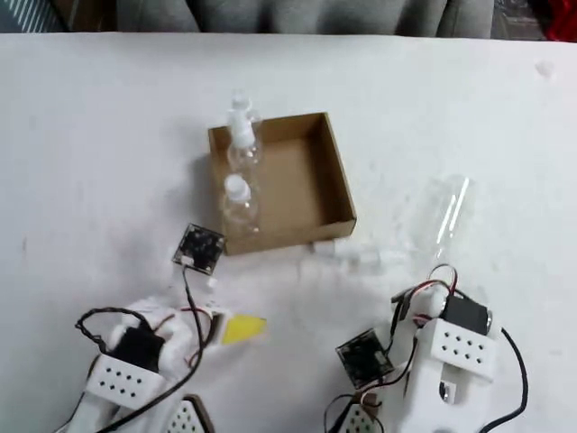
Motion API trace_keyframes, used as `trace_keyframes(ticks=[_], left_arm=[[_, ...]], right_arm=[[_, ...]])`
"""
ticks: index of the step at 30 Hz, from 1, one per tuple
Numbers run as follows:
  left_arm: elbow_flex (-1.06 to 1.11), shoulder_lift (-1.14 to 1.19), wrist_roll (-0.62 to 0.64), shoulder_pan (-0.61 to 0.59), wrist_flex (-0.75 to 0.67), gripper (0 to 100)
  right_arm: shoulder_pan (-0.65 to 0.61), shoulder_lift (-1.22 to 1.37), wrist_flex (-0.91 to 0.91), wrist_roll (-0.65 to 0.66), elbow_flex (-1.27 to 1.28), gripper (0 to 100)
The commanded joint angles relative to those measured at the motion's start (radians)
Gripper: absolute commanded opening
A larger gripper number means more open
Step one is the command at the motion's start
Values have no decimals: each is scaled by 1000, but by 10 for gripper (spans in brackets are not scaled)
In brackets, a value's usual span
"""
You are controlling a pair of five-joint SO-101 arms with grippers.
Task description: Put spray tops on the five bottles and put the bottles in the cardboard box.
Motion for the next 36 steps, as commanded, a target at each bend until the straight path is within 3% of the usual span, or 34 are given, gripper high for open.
trace_keyframes(ticks=[1, 5, 10, 19, 26, 36], left_arm=[[-6, -19, -15, 5, -21, 407], [-6, -19, -15, 5, -21, 407], [-6, -19, -15, 4, -21, 407], [-6, -19, -15, 4, -21, 407], [-6, -19, -15, -28, -21, 407], [-6, -19, -12, -28, -21, 407]], right_arm=[[-12, -10, -15, -55, -38, 238], [-12, -12, -16, -138, -52, 341], [-16, -13, -25, -238, -68, 334], [-137, -13, -27, -787, -186, 66], [-252, -12, -117, -1223, -184, 112], [-460, -2, -430, -1232, 3, 132]])
